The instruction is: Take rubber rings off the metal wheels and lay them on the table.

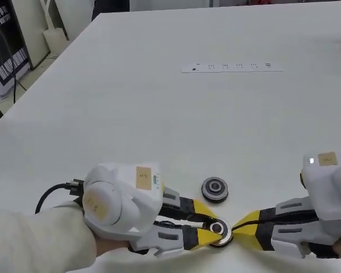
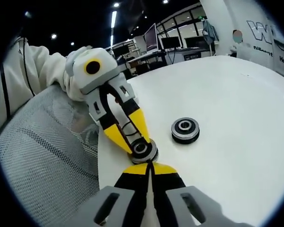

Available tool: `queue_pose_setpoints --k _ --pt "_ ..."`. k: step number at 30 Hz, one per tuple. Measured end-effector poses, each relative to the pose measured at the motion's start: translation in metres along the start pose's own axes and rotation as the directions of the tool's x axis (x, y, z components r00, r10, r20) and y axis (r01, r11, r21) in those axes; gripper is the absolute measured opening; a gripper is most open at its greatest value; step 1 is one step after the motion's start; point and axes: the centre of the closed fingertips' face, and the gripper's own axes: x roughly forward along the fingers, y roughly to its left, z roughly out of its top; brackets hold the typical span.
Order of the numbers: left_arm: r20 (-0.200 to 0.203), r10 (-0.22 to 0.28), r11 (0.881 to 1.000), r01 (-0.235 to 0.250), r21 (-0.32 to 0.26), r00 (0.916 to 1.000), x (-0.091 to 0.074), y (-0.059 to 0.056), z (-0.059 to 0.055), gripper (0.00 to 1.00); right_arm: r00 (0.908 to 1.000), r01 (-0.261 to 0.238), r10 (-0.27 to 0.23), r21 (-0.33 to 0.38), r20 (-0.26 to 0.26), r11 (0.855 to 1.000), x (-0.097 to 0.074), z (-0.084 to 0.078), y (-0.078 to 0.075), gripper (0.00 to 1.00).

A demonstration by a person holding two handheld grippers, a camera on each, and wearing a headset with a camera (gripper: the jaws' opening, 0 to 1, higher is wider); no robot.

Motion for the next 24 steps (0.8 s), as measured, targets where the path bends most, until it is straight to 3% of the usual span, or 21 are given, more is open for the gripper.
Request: queue_pose_setpoints --k 7,12,17,24 --pt "0.001 0.0 1.0 0.0 -0.001 1.0 0.0001 0.0005 -0.0006 0.14 0.9997 -0.005 0.004 -0.041 -0.023 0.999 0.0013 -0.0027 0.0002 0.02" --pt "0.002 0.0 1.0 0.0 -0.003 1.0 0.0003 0.0007 -0.0007 0.14 0.9992 0.004 -0.008 -0.113 -0.038 0.994 0.002 -0.002 0.0004 0.04" --pt "0.002 -0.001 1.0 0.001 -0.008 1.0 0.0006 0.0006 -0.0005 0.14 0.999 -0.028 0.024 -0.114 -0.038 0.993 0.0032 -0.0009 0.0046 0.1" --pt "0.002 -0.001 1.0 0.001 -0.007 1.0 0.001 -0.0001 0.0007 0.14 0.9991 -0.023 0.018 -0.127 -0.038 0.992 0.0033 0.0003 0.0048 0.12"
